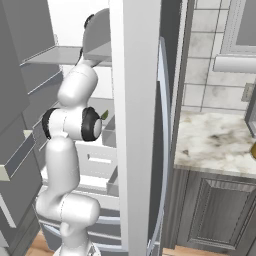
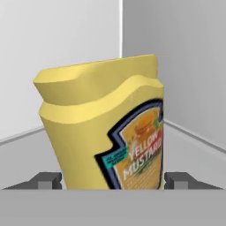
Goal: Move the lemon wedge and mustard from the top shelf to the second highest shelf to make space. Then, place the pitcher from the counter on the cleared top shelf.
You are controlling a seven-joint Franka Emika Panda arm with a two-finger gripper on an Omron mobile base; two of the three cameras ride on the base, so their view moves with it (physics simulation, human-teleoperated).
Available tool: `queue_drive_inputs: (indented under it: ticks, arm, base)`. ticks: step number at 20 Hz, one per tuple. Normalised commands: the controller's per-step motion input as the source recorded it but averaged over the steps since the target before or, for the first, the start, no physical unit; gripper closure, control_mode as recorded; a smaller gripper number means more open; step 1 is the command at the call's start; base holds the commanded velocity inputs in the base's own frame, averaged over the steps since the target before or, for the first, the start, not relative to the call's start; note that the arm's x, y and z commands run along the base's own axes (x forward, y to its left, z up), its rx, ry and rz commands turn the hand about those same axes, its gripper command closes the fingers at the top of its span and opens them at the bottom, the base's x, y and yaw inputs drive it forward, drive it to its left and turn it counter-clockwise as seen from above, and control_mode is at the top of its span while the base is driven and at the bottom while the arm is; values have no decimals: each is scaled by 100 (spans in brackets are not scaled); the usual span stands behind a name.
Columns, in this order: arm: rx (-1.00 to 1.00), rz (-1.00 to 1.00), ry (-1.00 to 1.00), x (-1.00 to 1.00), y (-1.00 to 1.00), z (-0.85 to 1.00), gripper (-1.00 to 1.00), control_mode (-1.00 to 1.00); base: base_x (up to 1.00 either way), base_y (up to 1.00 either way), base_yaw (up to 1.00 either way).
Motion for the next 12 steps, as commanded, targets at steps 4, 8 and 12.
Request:
queue_drive_inputs:
  ticks: [4, 8, 12]
  arm:
    - [0, 0, 0, 10, -3, -1, 100, -100]
    - [0, 0, 0, 1, 0, 0, 100, -100]
    - [0, 0, -1, 1, 0, -1, 100, -100]
  base:
    - [0, 0, 0]
    - [0, 0, 0]
    - [0, 0, 0]
